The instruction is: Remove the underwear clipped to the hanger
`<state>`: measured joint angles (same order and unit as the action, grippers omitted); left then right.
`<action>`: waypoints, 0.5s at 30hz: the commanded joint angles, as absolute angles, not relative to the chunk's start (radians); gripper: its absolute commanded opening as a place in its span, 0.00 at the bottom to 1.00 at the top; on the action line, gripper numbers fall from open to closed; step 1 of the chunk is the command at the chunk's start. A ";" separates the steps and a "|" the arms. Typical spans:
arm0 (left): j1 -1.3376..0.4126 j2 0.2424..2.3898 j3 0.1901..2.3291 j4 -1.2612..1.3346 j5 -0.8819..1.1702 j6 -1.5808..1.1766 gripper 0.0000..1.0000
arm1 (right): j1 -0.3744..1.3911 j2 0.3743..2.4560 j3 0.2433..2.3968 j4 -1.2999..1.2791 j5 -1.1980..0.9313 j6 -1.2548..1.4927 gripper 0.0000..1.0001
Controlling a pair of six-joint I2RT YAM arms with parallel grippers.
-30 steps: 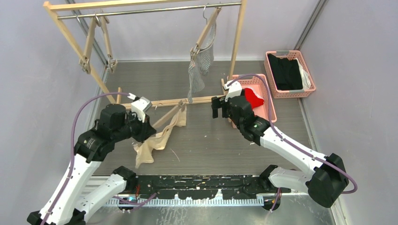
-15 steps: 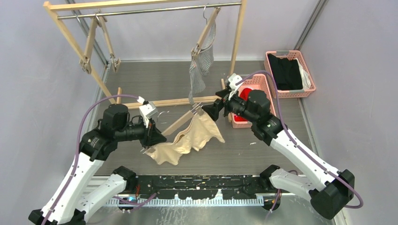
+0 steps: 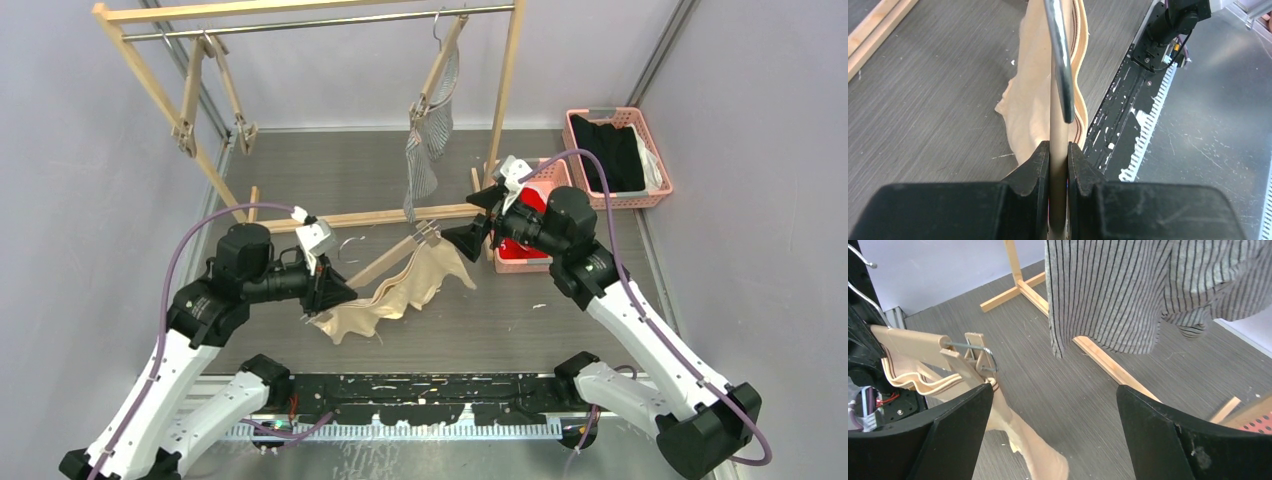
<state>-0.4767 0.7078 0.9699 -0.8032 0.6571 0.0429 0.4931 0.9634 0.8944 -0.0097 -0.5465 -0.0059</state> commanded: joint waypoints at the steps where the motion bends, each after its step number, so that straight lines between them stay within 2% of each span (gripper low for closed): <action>1: -0.476 0.667 1.017 -0.712 0.641 0.054 0.00 | 0.497 0.903 0.942 -0.051 -0.479 -0.052 1.00; 7: -0.476 0.622 1.053 -0.769 0.636 0.068 0.00 | 0.495 0.894 0.958 -0.063 -0.479 -0.056 1.00; 15: -0.476 0.635 1.021 -0.755 0.692 0.100 0.00 | 0.495 0.920 0.989 0.002 -0.750 -0.013 1.00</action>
